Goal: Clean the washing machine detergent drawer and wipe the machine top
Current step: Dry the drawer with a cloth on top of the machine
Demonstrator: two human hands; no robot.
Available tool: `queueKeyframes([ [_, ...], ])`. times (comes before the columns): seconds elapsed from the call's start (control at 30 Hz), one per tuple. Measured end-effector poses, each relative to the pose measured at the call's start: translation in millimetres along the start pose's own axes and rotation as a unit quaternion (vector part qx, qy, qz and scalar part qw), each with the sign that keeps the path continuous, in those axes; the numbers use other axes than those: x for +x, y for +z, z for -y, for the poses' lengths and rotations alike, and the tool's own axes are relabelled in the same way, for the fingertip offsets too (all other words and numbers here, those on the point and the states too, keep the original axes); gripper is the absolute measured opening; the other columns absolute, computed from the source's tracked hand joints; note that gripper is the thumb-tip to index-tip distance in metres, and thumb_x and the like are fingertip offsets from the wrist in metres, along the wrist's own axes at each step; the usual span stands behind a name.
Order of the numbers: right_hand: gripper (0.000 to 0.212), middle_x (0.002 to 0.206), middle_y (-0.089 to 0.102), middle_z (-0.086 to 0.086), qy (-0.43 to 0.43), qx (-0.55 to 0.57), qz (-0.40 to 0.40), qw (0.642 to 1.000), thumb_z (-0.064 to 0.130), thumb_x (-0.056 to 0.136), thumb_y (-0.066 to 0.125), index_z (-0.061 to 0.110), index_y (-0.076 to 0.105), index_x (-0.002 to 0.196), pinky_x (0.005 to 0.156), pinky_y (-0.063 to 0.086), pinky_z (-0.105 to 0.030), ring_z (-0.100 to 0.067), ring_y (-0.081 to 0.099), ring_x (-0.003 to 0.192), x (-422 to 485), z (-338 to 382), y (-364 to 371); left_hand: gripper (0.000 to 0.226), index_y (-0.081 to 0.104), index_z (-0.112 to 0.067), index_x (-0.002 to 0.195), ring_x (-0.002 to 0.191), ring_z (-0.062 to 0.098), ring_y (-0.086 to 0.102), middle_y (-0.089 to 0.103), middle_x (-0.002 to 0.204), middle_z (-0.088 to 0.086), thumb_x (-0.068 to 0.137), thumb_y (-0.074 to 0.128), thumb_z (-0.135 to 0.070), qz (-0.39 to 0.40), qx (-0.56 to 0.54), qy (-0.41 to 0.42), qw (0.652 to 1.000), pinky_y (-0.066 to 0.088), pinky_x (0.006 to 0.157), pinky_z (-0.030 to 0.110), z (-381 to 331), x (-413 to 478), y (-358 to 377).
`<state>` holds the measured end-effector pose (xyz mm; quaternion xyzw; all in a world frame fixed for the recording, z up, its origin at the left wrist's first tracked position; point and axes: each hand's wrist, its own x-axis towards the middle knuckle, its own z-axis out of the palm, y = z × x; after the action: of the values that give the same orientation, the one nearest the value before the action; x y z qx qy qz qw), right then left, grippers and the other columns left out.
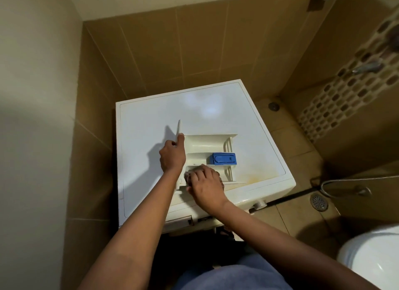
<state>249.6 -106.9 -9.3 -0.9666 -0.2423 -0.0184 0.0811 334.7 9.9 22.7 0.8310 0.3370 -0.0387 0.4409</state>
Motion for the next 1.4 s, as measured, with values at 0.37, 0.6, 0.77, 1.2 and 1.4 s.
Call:
queueKeyframes([
  [0.37, 0.018, 0.078, 0.062, -0.006, -0.092, -0.123, -0.049, 0.987, 0.014, 0.078, 0.05, 0.012, 0.061, 0.092, 0.062, 0.044, -0.034, -0.023, 0.055, 0.068, -2.8, -4.8, 2.2, 0.057, 0.059, -0.009, 0.098, 0.087, 0.031, 0.056, 0.062, 0.103, 0.012, 0.095, 0.035, -0.061, -0.002, 0.028, 0.029, 0.999, 0.041, 0.069, 0.034, 0.6, 0.6, -1.1],
  [0.6, 0.03, 0.085, 0.062, -0.009, -0.108, -0.15, -0.07, 0.98, 0.013, 0.078, 0.046, 0.012, 0.053, 0.107, 0.064, 0.049, -0.039, -0.024, 0.057, 0.072, -31.4, -61.2, -1.3, 0.047, 0.042, -0.012, 0.135, 0.101, 0.041, 0.059, 0.06, 0.116, 0.022, 0.103, 0.032, -0.045, -0.022, 0.095, 0.149, 0.984, 0.044, 0.08, 0.039, -4.1, -8.9, -2.9],
  [0.77, 0.036, 0.085, 0.061, -0.009, -0.101, -0.156, -0.089, 0.979, 0.013, 0.073, 0.056, 0.012, 0.046, 0.108, 0.063, 0.046, -0.038, -0.026, 0.055, 0.073, -43.7, -90.3, -2.9, 0.052, 0.046, -0.012, 0.132, 0.105, 0.039, 0.058, 0.059, 0.119, 0.02, 0.101, 0.034, -0.051, -0.011, 0.072, 0.114, 0.991, 0.046, 0.083, 0.04, -2.2, -10.5, -4.1],
  [1.2, 0.032, 0.077, 0.066, -0.01, -0.053, -0.114, -0.054, 0.991, 0.009, 0.062, 0.079, 0.009, 0.063, 0.09, 0.066, 0.049, -0.041, -0.028, 0.059, 0.073, -28.2, -49.2, -1.7, 0.08, 0.059, -0.001, 0.109, 0.085, 0.026, 0.055, 0.06, 0.109, 0.013, 0.086, 0.038, -0.075, 0.054, -0.029, -0.079, 0.995, 0.038, 0.065, 0.032, 0.3, -0.1, 0.5],
  [1.4, 0.016, 0.077, 0.069, -0.003, -0.08, -0.016, -0.113, 0.99, 0.015, 0.072, 0.07, 0.015, 0.07, 0.088, 0.072, 0.032, -0.033, -0.024, 0.061, 0.077, -1.9, 3.6, 4.1, 0.071, 0.056, -0.003, 0.087, 0.077, 0.024, 0.051, 0.057, 0.092, 0.011, 0.088, 0.037, -0.071, 0.053, -0.013, -0.054, 0.997, 0.035, 0.059, 0.032, -0.8, -4.0, -2.9],
])
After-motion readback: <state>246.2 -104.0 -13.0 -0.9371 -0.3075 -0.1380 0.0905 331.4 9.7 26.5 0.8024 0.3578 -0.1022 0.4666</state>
